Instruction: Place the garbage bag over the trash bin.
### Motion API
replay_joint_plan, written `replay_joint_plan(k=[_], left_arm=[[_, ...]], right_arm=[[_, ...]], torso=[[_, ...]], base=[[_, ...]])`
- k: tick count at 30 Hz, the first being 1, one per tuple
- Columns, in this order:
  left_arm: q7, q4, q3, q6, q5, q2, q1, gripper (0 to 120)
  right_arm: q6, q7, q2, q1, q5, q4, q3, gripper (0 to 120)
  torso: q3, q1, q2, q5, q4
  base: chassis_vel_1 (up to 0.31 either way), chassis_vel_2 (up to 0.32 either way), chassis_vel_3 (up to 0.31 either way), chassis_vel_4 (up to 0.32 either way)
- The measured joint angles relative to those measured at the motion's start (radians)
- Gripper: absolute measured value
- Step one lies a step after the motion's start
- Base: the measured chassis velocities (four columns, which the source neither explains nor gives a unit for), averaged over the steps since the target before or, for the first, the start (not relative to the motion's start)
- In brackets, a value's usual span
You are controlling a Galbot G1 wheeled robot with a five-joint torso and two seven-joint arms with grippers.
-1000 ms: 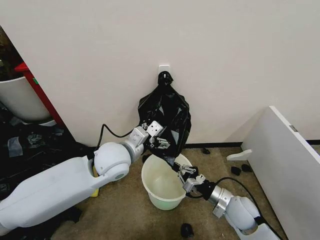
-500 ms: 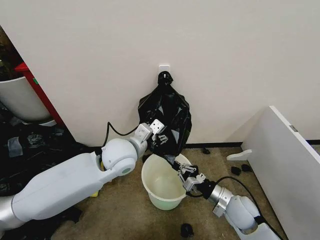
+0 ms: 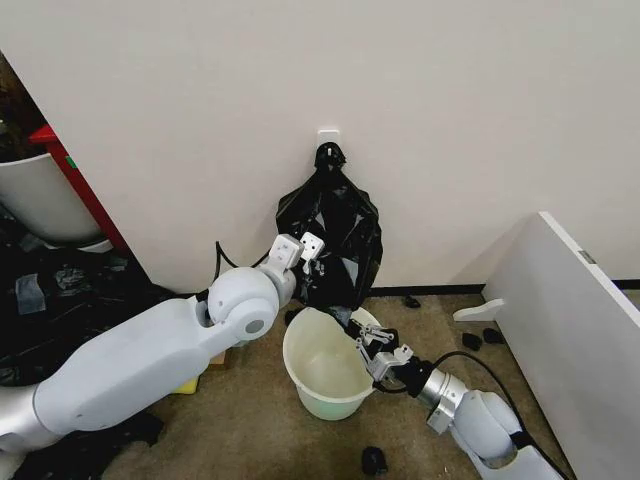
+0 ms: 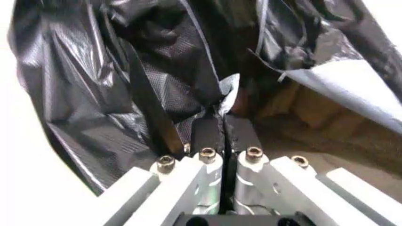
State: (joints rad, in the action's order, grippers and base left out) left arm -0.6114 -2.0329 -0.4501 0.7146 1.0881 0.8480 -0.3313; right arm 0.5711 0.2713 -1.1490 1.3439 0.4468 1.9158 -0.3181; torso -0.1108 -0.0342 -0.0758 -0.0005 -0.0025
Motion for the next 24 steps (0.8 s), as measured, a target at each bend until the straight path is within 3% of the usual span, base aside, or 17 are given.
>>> replay_joint_plan(k=[2,6,11,14,18,24], left_arm=[[0.000,-0.002,0.009,-0.011,-0.007,0.000,-0.007,0],[0.039,-0.017,0.056,-0.109,-0.046,-0.014,-0.068,0],[0.122,-0.039,0.160,-0.304,-0.148,-0.023,-0.224,0],[0.143,-0.045,0.201,-0.375,-0.174,-0.019,-0.285,0],[0.181,-0.050,0.276,-0.481,-0.216,-0.002,-0.369,0],[0.197,-0.059,0.319,-0.512,-0.232,0.006,-0.414,0]], right_arm=[[0.000,-0.002,0.000,0.001,-0.001,0.002,0.000,0],[-0.023,-0.021,-0.003,0.016,-0.038,0.009,0.003,0],[-0.141,-0.072,0.002,0.053,-0.223,0.041,0.034,0],[-0.183,-0.084,0.008,0.064,-0.279,0.069,0.035,7],[-0.264,-0.092,0.042,0.113,-0.372,0.143,0.027,26],[-0.314,-0.101,0.090,0.184,-0.436,0.193,0.000,43]], torso=[[0.000,0.000,0.000,0.0000,-0.0001],[0.000,0.000,0.000,0.0000,-0.0001],[0.000,0.000,0.000,-0.0002,0.0001],[0.000,0.000,0.000,-0.0003,0.0003],[0.000,0.000,0.000,-0.0002,0.0002],[0.000,0.000,0.000,0.0000,-0.0003]], base=[[0.000,0.000,0.000,0.000],[0.000,0.000,0.000,0.000],[0.000,0.000,0.000,0.000],[0.000,0.000,0.000,0.000],[0.000,0.000,0.000,0.000],[0.000,0.000,0.000,0.000]])
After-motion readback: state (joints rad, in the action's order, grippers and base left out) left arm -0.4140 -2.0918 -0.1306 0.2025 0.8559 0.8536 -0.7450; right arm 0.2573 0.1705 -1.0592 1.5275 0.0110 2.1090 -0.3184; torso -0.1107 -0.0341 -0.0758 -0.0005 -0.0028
